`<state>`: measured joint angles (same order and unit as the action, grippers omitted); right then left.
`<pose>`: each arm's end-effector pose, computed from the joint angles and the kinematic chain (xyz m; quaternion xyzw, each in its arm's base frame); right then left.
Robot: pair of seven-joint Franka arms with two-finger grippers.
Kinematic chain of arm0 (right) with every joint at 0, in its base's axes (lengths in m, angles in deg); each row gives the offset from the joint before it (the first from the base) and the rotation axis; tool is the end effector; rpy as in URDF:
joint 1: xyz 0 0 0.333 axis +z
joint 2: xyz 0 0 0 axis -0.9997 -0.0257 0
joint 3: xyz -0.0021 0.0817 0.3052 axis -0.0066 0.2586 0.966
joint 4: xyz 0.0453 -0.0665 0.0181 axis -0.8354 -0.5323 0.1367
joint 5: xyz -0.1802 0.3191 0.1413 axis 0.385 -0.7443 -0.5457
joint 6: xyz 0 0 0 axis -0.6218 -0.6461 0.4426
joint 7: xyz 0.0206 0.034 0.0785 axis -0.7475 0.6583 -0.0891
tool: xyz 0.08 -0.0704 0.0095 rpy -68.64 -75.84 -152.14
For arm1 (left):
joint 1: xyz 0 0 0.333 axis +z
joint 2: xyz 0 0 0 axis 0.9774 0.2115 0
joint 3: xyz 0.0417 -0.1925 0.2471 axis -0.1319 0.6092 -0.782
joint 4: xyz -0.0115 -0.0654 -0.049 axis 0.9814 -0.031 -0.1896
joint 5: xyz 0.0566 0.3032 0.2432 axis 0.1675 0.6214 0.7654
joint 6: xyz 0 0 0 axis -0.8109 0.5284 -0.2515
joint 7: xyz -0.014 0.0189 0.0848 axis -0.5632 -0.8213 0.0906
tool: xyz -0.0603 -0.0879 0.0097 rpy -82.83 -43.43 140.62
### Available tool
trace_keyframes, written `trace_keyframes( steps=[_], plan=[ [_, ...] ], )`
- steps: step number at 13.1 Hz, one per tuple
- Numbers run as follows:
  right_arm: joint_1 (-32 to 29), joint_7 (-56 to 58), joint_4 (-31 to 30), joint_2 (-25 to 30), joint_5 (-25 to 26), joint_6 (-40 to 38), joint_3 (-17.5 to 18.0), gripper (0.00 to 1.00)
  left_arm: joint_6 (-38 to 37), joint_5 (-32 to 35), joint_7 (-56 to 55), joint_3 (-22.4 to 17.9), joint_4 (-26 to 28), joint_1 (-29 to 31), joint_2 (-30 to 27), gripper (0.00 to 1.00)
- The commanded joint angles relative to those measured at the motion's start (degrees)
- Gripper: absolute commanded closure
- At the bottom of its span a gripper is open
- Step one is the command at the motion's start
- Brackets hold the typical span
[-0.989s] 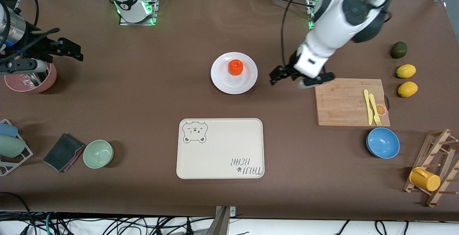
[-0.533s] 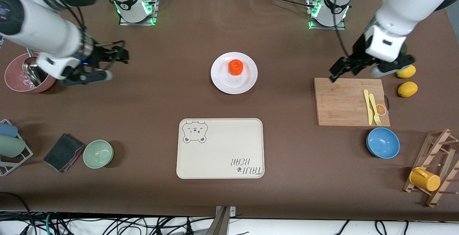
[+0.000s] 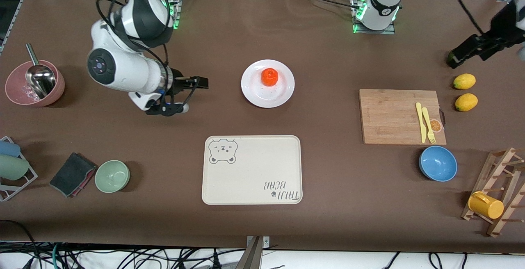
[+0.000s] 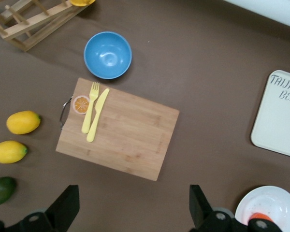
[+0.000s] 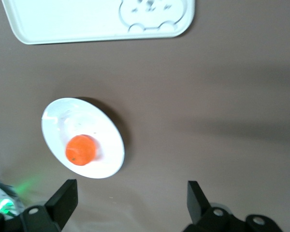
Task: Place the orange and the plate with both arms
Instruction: 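Grip the white plate rim with the right gripper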
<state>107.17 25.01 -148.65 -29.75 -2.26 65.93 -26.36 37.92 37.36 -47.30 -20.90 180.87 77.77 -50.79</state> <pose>0.5408 0.2727 0.3853 -0.9741 0.0073 0.1535 0.1658 0.4939 0.0255 0.6215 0.9857 0.1640 0.0217 0.0326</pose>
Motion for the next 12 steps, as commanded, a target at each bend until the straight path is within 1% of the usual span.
trace_keyframes(
  steps=[1, 2, 3, 5, 6, 7, 8, 9, 10, 12],
  plan=[
    [0.0, -0.26, -6.81, 1.32, -9.48, 8.01, 3.22, 0.0, -5.79, 1.02, 0.55, 0.37, -5.37, -1.12, 2.98, 0.0],
    [-0.09, 1.22, -7.35, -1.13, -14.05, 9.7, 4.19, 0.0, -7.47, 1.02, 0.46, 0.55, -8.43, -1.12, 5.61, 0.0],
    [0.0, 3.15, -7.45, -3.06, -16.62, 11.28, 5.68, 0.0, -8.18, 0.93, 0.37, 0.38, -10.72, -0.95, 7.81, 0.0],
    [0.0, 6.05, -8.93, -5.97, -19.7, 18.12, 7.89, 0.0, -8.27, 1.02, 0.46, 0.81, -11.01, -1.3, 8.18, 0.0],
    [-0.09, 10.95, -9.2, -7.72, -23.11, 19.11, 8.07, 0.0, -8.28, 1.02, 0.37, 0.55, -11.18, -2.08, 8.19, 0.0],
    [-0.18, 17.69, -9.29, -9.48, -28.37, 19.03, 8.07, 0.01, -8.28, 1.02, 0.37, 0.46, -11.79, -2.79, 9.14, 0.0],
    [-0.18, 24.11, -10.34, -10.63, -35.3, 19.2, 7.98, 0.01, -8.36, 1.11, 0.46, 0.46, -13.45, -3.23, 10.72, 0.0],
    [-0.09, 29.14, -11.13, -11.6, -40.67, 19.38, 7.98, 0.01, -9.06, 1.28, 0.46, 0.37, -14.43, -3.23, 11.34, 0.0],
    [-0.35, 34.67, -11.66, -12.65, -43.6, 19.3, 7.89, 0.01, -9.24, 1.37, 0.46, 0.55, -14.61, -3.15, 11.44, 0.0],
    [-0.62, 41.29, -12.8, -13.45, -46.08, 19.29, 7.81, 0.01, -8.89, 1.37, 0.46, 0.64, -14.52, -2.27, 11.52, 0.0]
  ],
)
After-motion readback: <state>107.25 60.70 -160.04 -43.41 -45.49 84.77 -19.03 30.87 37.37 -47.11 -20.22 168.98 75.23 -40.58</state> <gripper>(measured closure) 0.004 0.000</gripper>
